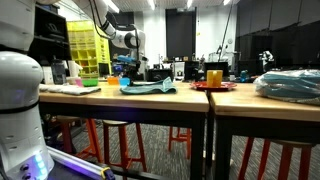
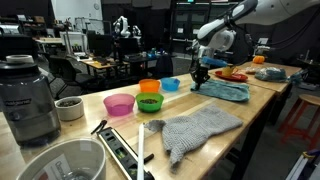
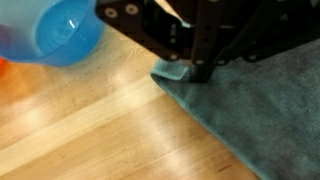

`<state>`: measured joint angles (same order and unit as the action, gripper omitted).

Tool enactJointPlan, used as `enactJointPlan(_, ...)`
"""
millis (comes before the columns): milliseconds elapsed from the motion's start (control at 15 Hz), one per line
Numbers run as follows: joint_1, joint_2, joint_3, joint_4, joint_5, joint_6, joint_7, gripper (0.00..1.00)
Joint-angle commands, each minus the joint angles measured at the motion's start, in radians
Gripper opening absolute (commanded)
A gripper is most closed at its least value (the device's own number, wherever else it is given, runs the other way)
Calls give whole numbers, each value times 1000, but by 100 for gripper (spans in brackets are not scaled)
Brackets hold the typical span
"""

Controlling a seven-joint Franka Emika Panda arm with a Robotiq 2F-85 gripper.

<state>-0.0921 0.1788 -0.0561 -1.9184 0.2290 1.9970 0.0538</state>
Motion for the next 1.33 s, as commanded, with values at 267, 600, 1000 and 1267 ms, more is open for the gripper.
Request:
enactJointPlan(267,17,-17,13,18,11,2,-8,0)
enactJointPlan(600,33,-2,26,72,1,28,-8,0)
enactJointPlan(1000,60,33,51,114,-7,37,-11,0)
enactJointPlan(1267,75,65,66,136,-12,33,-10,0)
